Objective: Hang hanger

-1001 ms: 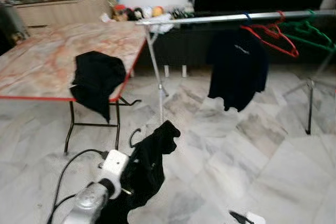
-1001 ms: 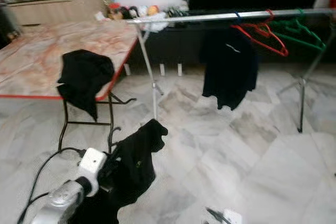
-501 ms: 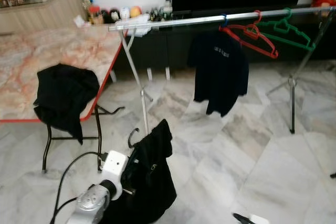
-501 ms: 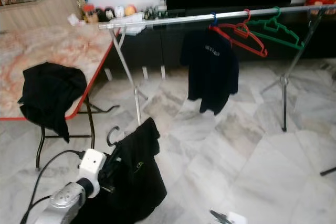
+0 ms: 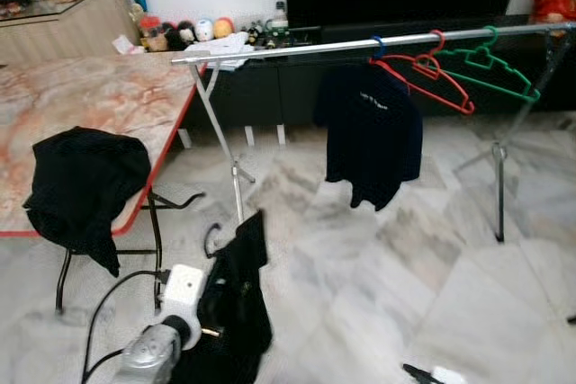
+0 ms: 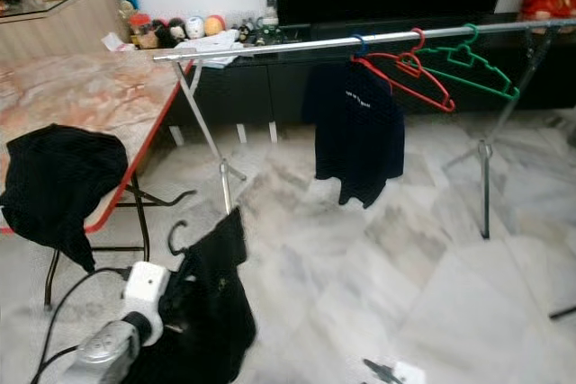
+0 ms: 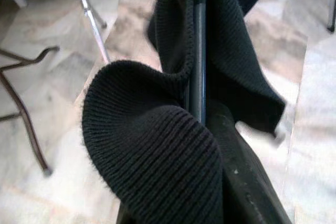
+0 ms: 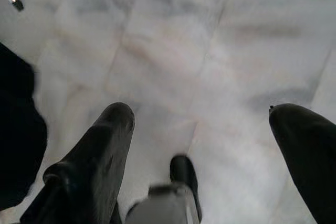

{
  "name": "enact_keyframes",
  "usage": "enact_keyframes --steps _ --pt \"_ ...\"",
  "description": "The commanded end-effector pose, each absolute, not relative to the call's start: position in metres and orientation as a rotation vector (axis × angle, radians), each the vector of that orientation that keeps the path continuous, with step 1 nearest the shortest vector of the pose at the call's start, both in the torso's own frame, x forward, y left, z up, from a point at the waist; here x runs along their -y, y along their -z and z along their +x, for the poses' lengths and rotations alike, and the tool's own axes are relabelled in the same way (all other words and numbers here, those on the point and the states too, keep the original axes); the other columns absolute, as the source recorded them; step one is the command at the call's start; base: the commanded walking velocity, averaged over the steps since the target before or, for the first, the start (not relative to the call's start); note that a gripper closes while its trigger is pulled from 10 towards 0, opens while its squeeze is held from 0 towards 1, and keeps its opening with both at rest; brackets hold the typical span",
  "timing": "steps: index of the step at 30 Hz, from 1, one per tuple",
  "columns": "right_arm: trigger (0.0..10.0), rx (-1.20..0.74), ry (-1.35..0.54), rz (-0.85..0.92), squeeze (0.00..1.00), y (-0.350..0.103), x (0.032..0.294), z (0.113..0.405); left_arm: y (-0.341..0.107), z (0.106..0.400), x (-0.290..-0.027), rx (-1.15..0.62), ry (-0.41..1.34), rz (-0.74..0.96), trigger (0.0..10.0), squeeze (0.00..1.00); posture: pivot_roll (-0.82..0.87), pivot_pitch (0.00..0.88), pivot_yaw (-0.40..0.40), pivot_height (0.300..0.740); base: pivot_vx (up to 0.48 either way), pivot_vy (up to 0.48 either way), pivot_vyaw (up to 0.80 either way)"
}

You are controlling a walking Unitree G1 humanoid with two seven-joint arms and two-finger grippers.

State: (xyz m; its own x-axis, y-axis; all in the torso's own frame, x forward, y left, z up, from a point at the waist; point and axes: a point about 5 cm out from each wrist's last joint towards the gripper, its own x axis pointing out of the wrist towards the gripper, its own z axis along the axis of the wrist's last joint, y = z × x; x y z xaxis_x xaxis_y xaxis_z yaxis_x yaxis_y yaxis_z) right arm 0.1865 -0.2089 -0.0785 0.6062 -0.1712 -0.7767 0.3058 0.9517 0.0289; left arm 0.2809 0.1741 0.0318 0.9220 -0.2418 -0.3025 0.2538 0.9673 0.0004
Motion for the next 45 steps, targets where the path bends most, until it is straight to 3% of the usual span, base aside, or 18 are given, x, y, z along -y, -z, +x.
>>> enact_keyframes --steps 1,9,45 --pt "10.0 -0.895 0.242 0.183 0.0 0.081 0.195 0.186 -0.034 0.281 -0.187 -0.297 0.21 0.057 10.0 0.0 -0.01 0.073 0.081 0.74 0.311 0.0 0.0" --pt "10.0 -0.897 0.232 0.173 0.0 0.081 0.196 0.187 -0.025 0.274 -0.202 -0.332 0.155 0.069 10.0 0.0 -0.01 0.056 0.079 0.74 0.31 0.0 0.0" --pt "10.0 -0.915 0.181 0.127 0.0 0.081 0.196 0.187 -0.024 0.28 -0.189 -0.32 0.195 0.061 10.0 0.0 -0.02 0.056 0.077 0.74 0.33 0.0 0.0"
